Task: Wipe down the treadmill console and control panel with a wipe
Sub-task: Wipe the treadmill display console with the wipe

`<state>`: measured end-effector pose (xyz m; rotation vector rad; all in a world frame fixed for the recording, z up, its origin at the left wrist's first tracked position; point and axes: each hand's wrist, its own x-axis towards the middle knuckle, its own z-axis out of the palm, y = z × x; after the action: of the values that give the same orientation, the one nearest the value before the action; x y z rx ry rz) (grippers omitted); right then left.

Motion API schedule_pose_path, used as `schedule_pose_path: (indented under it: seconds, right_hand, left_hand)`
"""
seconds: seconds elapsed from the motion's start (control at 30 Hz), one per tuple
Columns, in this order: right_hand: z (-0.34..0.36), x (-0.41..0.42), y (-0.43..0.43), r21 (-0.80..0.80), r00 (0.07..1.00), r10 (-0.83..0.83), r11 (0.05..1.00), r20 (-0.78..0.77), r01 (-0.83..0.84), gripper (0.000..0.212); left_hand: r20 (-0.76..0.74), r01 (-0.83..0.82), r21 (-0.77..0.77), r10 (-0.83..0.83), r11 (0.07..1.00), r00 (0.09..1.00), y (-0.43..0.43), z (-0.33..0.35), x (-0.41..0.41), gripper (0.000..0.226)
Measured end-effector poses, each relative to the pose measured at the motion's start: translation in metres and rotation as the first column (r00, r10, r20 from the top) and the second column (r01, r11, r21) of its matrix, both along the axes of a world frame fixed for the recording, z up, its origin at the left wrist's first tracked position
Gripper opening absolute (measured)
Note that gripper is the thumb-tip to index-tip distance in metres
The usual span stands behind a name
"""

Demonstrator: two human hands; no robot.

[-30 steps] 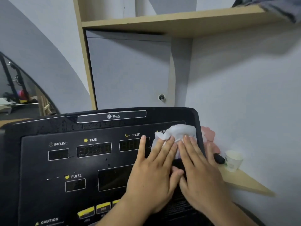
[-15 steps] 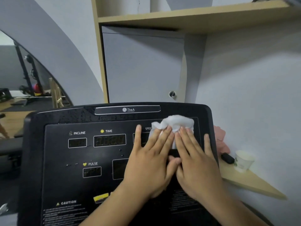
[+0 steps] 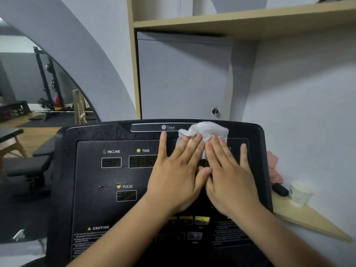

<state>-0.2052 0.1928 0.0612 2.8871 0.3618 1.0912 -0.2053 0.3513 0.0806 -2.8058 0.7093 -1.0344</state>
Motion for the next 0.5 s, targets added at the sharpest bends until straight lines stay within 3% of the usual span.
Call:
schedule_pose_path:
  seconds: [0.3,0.5]
  right_hand:
    - [-0.042,-0.029,0.014,-0.034,0.996,0.088,0.995,-0.02,-0.089,0.068]
    - [0.01,0.001,0.035,-0.011,0.999,0.042,0.999,-0.013,-0.042,0.063]
  left_hand:
    - [-0.05,0.051,-0.036,-0.052,0.998,0.997,0.029,-0.045,-0.03,0.065]
    - [-0.012,-0.054,-0.083,0.053,0.995,0.999,0.03,-0.003,-0.004,0.059]
